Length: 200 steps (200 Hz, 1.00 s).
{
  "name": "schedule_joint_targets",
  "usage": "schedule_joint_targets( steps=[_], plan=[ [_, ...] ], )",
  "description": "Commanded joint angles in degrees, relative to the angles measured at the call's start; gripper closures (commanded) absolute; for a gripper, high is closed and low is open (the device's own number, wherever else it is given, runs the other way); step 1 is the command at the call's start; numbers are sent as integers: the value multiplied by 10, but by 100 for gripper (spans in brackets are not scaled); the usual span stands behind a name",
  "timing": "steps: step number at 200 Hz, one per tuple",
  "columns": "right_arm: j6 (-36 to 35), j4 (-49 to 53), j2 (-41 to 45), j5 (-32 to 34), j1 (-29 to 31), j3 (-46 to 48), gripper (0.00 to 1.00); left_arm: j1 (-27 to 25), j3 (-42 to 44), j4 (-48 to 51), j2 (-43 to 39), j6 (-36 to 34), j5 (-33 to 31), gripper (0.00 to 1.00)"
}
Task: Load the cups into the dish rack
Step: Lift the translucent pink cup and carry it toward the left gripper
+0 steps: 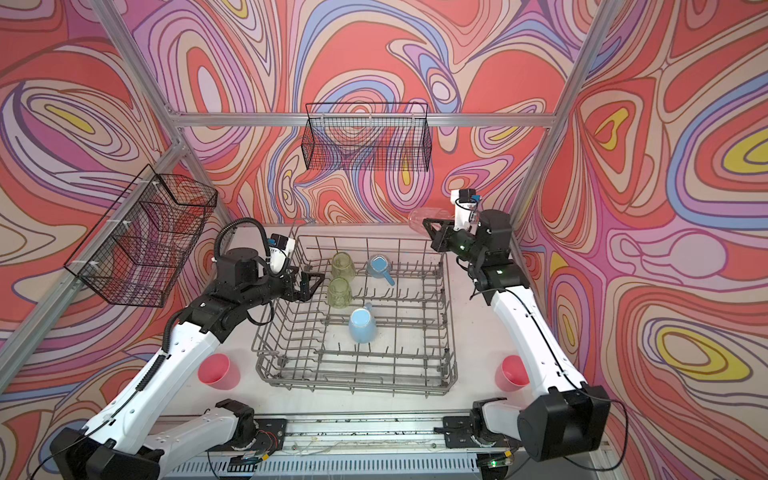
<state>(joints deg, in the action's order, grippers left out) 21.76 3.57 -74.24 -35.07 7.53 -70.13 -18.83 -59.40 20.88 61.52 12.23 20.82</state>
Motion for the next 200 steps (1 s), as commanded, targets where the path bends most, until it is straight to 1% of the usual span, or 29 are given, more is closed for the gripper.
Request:
schedule_joint_targets(
  steps=[1, 25, 52, 56, 83, 106, 119, 168, 200],
  plan=[
    [13, -118, -15, -119, 9, 22, 100, -3, 10, -29, 3, 13, 10, 0],
    [32, -210, -35, -173, 18, 42, 100, -3, 5, -45, 7, 44, 22, 0],
    [33, -267, -59, -221, 31, 50, 100, -3, -12, -54, 13, 89, 67, 0],
    [32, -276, -62, -227, 32, 51, 100, -3, -15, -74, 15, 95, 75, 0],
    [32, -316, -77, -261, 40, 59, 100, -3, -21, -117, 23, 137, 119, 0],
    [38, -361, -87, -278, 44, 68, 100, -3, -27, -161, 37, 176, 155, 0],
    [46, -387, -94, -284, 46, 73, 100, -3, -26, -204, 47, 205, 179, 0],
    [110, -522, -134, -305, 47, 97, 100, -2, -52, -329, 104, 324, 248, 0],
    [188, -632, -170, -317, 47, 99, 100, 5, -81, -369, 142, 379, 292, 0]
  ],
)
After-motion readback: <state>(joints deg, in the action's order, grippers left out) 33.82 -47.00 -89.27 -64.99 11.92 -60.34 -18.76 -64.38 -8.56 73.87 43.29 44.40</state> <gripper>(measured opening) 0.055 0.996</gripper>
